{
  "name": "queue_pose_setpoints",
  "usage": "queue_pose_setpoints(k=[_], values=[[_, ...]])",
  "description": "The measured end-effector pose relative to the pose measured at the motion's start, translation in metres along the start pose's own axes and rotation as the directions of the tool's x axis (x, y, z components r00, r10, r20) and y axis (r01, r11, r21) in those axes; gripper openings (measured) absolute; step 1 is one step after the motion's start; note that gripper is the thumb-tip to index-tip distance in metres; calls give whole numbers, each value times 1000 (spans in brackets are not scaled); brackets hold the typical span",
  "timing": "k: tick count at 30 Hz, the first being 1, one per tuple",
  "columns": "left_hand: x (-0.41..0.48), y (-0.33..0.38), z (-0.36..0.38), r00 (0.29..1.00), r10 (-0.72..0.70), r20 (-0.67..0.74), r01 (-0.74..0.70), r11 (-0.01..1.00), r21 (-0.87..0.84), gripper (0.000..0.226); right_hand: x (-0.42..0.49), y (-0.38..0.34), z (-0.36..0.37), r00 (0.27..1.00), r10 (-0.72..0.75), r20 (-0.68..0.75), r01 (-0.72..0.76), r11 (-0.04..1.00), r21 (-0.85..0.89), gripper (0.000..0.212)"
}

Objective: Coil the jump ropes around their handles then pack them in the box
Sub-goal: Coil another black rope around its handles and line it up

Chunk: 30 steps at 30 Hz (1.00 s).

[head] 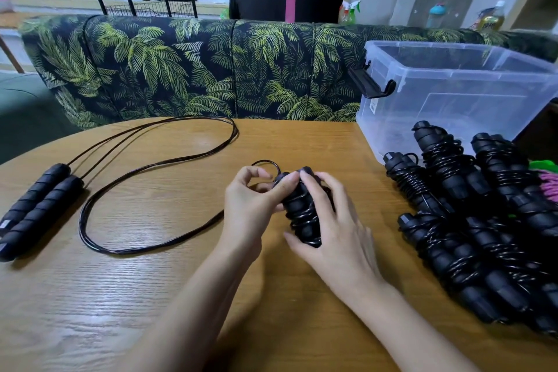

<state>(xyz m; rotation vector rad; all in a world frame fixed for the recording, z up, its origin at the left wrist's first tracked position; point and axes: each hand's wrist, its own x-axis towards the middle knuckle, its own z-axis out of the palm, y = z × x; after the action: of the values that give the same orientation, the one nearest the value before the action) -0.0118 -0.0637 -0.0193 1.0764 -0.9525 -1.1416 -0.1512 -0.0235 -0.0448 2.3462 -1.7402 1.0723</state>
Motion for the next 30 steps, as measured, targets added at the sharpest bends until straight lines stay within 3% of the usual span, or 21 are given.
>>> queue_pose_setpoints(k=[5,9,12,19,21,25,30], values=[[0,7,-6,976,-49,214,38,998,55,22,0,13,-5,1000,-13,12,14,998,-53,79],[5,6,-11,917,30,397,-118,973,198,23,0,21,-13,999,-2,47,5,999,-53,77],[7,6,-14,888,99,450,-244,929,277,32,1,22,-14,998,-6,63,9,999,-47,77],[8,5,-18,860,234,454,-444,783,437,25,2,18,-14,999,-35,35,38,996,-83,81],[7,8,-17,883,237,405,-403,824,397,29,2,17,-15,998,-66,24,68,993,-93,83],[5,18,-18,941,57,334,-141,962,234,31,2,14,-16,995,-104,1,104,992,-65,86],[5,27,-20,923,-139,360,102,987,121,27,2,14,-15,989,-143,-47,142,990,-15,80]])
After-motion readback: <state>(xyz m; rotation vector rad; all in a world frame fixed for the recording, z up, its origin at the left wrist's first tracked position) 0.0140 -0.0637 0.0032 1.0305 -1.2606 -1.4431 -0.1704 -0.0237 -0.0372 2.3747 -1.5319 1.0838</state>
